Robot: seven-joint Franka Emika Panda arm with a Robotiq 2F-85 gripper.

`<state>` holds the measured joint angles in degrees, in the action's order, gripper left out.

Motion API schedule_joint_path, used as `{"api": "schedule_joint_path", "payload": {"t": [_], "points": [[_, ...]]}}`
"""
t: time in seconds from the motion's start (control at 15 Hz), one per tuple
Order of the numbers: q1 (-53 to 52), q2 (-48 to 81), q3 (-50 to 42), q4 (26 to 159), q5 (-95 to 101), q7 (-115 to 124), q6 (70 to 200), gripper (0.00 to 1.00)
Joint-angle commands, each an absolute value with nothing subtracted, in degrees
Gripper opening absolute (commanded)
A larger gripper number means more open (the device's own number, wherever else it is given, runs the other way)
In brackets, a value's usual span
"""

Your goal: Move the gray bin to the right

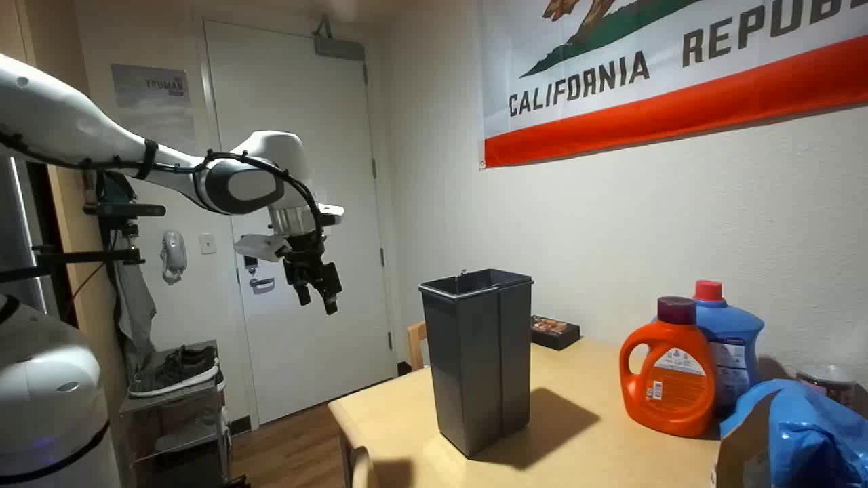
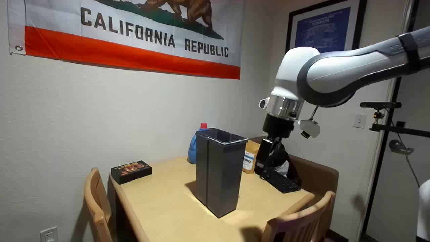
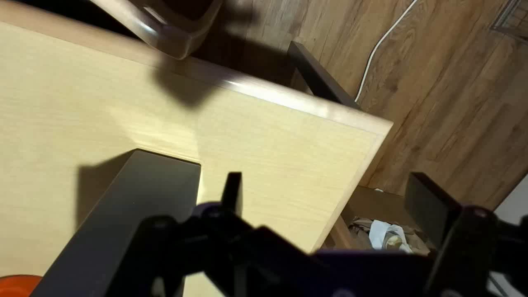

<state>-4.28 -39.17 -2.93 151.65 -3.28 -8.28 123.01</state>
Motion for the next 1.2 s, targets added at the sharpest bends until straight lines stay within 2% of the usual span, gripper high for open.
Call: {"api": "schedule_joint_path", "payload": {"t": [0.0,0.47,0.93,1.13], "points": [[-4.0,-39.2,-2.7,151.5,-3.5,-8.4,122.8,1.00],[-3.0,-45.0,-4.9,149.9,0.1,-14.1,118.4,1.00],[-2.7,-45.6,-12.6,140.5,10.8,-32.7,99.9,1.00],[-3.3,-46.5,-14.3,139.8,13.7,-40.0,97.3,1.00]]}}
